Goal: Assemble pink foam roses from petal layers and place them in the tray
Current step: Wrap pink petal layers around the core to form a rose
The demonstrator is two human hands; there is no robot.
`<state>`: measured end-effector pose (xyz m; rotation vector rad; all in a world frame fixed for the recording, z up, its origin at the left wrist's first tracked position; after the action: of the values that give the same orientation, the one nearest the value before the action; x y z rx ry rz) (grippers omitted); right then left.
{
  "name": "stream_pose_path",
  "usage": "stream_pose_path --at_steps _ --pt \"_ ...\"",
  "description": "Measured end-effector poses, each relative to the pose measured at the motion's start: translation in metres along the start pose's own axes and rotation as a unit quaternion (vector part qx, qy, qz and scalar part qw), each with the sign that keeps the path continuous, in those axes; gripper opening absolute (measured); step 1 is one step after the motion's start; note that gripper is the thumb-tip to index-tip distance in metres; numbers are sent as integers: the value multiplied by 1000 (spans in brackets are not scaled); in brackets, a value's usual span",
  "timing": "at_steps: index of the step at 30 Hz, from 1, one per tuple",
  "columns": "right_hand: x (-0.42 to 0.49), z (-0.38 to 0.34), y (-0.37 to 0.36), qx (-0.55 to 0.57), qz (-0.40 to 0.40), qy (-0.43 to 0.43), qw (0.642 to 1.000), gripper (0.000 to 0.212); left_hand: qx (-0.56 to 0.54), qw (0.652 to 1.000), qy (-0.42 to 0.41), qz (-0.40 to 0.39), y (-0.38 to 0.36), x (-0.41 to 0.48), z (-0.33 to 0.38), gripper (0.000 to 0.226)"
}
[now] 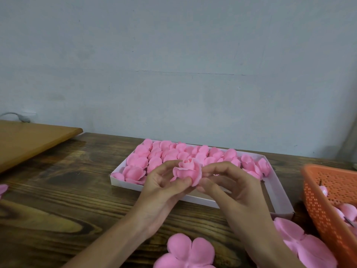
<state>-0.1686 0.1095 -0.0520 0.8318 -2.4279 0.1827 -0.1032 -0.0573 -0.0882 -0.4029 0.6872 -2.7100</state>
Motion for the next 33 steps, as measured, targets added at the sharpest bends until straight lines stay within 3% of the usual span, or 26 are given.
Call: stream_pose_path --at_steps 7,11,19,26,33 --pt "-1 1 1 -7 3 9 1000 20 43 999 -11 -3 -3 -2 1 56" --pt "-3 3 -2 -14 13 16 1000 30 114 993 -33 13 -7 -5 4 59" --pt "-10 9 -8 -60 52 27 996 42 246 955 -161 41 -9 -8 -1 39" --pt "-16 19 -12 -120 115 40 985 43 331 901 -275 57 -12 -14 -18 37" --pt "-10 21 -3 -132 116 31 984 32 344 906 -246 4 -12 -15 -20 49"
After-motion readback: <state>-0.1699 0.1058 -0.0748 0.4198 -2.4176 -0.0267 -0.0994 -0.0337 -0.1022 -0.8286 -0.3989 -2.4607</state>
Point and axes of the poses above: each hand's wrist, its own x-axis towards the middle knuckle, its own y-axis out of the back of the hand, z = x × y, the point moved 1 cm from there along x, towards the middle knuckle, and after that the axes turned 5 degrees about y, right-handed, at the moved point
